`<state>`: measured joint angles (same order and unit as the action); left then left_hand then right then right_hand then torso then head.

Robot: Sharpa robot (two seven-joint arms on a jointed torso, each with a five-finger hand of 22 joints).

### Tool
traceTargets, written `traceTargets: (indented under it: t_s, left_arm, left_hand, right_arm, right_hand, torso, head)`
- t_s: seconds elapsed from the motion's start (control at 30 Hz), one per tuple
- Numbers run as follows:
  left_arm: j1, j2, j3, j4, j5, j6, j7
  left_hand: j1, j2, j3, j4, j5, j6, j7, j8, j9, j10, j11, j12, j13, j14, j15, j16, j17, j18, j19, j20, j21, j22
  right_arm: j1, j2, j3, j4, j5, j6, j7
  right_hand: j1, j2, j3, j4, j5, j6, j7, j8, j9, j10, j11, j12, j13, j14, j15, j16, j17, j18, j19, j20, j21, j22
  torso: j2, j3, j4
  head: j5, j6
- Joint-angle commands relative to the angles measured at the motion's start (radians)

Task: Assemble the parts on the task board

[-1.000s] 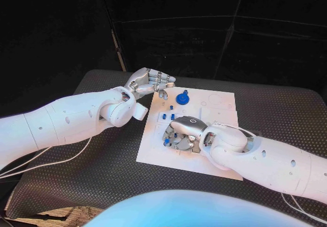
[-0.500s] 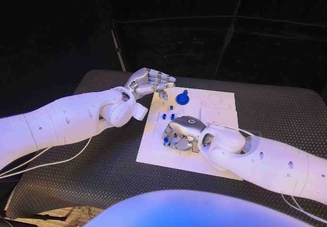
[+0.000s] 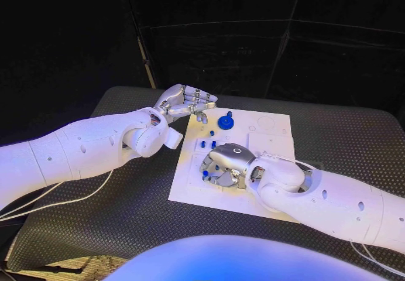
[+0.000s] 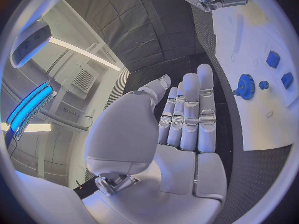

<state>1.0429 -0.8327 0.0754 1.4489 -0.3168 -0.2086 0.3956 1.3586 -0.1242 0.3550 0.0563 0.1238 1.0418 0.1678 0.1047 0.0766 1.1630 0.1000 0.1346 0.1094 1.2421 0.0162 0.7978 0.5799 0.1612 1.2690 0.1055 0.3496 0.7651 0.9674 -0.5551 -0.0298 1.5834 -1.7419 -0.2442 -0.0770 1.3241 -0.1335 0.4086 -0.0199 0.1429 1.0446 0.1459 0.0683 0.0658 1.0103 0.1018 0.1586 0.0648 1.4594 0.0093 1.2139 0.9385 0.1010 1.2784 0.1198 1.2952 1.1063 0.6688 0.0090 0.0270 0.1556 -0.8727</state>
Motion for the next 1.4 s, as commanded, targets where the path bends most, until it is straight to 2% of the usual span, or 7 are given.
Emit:
traceTargets:
  t_s: [0.03, 0.43, 0.6, 0.83, 0.93, 1.07, 1.4]
  left_arm:
    - [0.001, 0.0, 0.001, 0.001, 0.005, 0.011, 0.001]
    - [0.001, 0.001, 0.001, -0.007, 0.005, 0.014, 0.0]
    - [0.001, -0.001, 0.001, -0.009, 0.005, 0.012, 0.002]
    - [0.001, -0.01, 0.0, -0.007, 0.005, 0.006, 0.006]
    - [0.001, -0.014, 0.0, -0.006, 0.005, 0.004, 0.007]
    - [0.001, -0.017, 0.0, -0.003, 0.005, 0.003, 0.008]
    - [0.0, -0.019, 0.0, 0.0, 0.005, 0.004, 0.009]
  left_hand:
    - [0.001, 0.009, -0.005, -0.001, 0.003, -0.004, 0.005, -0.004, -0.002, -0.006, 0.001, -0.005, 0.001, -0.006, -0.001, -0.005, -0.002, 0.02, -0.003, 0.006, -0.005, -0.001]
    - [0.001, 0.009, -0.005, -0.001, 0.003, -0.004, 0.005, -0.004, -0.002, -0.006, 0.001, -0.005, 0.001, -0.006, -0.001, -0.005, -0.002, 0.02, -0.003, 0.006, -0.005, -0.001]
    - [0.001, 0.009, -0.005, -0.001, 0.003, -0.004, 0.005, -0.004, -0.002, -0.006, 0.001, -0.005, 0.001, -0.006, -0.001, -0.005, -0.002, 0.02, -0.003, 0.006, -0.005, -0.001]
    - [0.001, 0.009, -0.007, 0.0, 0.003, -0.005, 0.006, -0.004, -0.002, -0.007, 0.001, -0.005, 0.002, -0.007, -0.001, -0.005, -0.002, 0.02, -0.003, 0.007, -0.007, -0.002]
    - [0.001, 0.009, -0.007, 0.0, 0.003, -0.005, 0.006, -0.004, -0.002, -0.007, 0.001, -0.005, 0.002, -0.007, -0.001, -0.005, -0.002, 0.02, -0.003, 0.007, -0.007, -0.002]
    - [0.001, 0.009, -0.007, 0.0, 0.003, -0.005, 0.006, -0.004, -0.002, -0.007, 0.001, -0.005, 0.002, -0.007, -0.001, -0.005, -0.002, 0.02, -0.003, 0.007, -0.007, -0.002]
    - [0.001, 0.01, -0.007, 0.0, 0.003, -0.005, 0.005, -0.004, -0.002, -0.007, 0.001, -0.004, 0.002, -0.007, -0.001, -0.005, -0.002, 0.02, -0.003, 0.007, -0.007, -0.003]
  right_arm:
    - [0.0, -0.01, 0.0, 0.013, -0.007, -0.075, 0.029]
    - [-0.003, -0.105, 0.001, 0.111, 0.084, -0.177, 0.112]
    - [0.0, -0.189, 0.015, 0.173, 0.198, -0.182, 0.124]
    - [0.004, -0.355, 0.08, 0.229, 0.503, -0.23, 0.111]
    - [0.004, -0.412, 0.088, 0.239, 0.558, -0.225, 0.069]
    - [0.003, -0.472, 0.093, 0.245, 0.584, -0.21, -0.013]
    - [-0.048, -0.527, 0.094, 0.286, 0.324, -0.132, -0.306]
  right_hand:
    - [-0.007, -0.015, -0.029, 0.002, 0.014, -0.055, -0.01, -0.006, -0.002, -0.033, 0.006, 0.015, 0.003, -0.006, 0.011, -0.014, -0.016, 0.009, -0.02, 0.003, -0.019, -0.025]
    - [0.013, -0.01, -0.226, 0.014, 0.046, -0.237, -0.061, -0.006, -0.001, -0.16, 0.017, 0.134, 0.016, -0.045, 0.022, -0.067, -0.105, 0.03, -0.085, 0.016, -0.103, -0.133]
    - [0.016, 0.02, -0.265, 0.03, 0.053, -0.131, 0.005, 0.026, 0.014, -0.117, 0.002, 0.203, 0.027, -0.033, 0.01, -0.054, -0.091, 0.029, -0.07, 0.008, -0.097, -0.122]
    - [0.002, 0.049, -0.265, 0.063, 0.087, 0.005, -0.017, 0.076, 0.026, 0.219, -0.059, 0.337, 0.078, 0.028, -0.037, 0.06, 0.086, -0.008, 0.051, -0.03, 0.023, 0.052]
    - [-0.037, 0.04, -0.298, 0.087, 0.108, 0.042, -0.05, 0.103, 0.037, 0.342, -0.083, 0.577, 0.33, 0.051, -0.079, 0.131, 0.191, -0.026, 0.108, -0.066, 0.087, 0.142]
    - [-0.085, 0.035, -0.35, 0.118, 0.142, 0.037, -0.058, 0.145, 0.066, 0.447, -0.098, 1.097, 1.013, 0.072, -0.07, 0.232, 0.365, -0.051, 0.166, -0.072, 0.159, 0.254]
    - [-0.193, 0.029, -0.494, 0.23, 0.217, -0.043, -0.052, 0.237, 0.133, 0.441, -0.088, 1.224, 1.206, 0.075, -0.063, 0.27, 0.434, -0.063, 0.191, -0.062, 0.194, 0.311]
  torso:
    - [-0.001, 0.0, -0.0007]
    - [-0.002, 0.0003, -0.001]
    - [-0.003, -0.0009, 0.0001]
    - [-0.01, -0.004, -0.0062]
    - [-0.015, -0.0073, -0.0082]
    - [-0.019, -0.0126, -0.012]
    - [-0.027, -0.0147, -0.0257]
  head:
    - [0.001, 0.0]
    - [-0.008, 0.0]
    - [-0.021, 0.0]
    - [-0.069, 0.0]
    - [-0.106, 0.0]
    - [-0.148, 0.0]
    - [-0.186, 0.0]
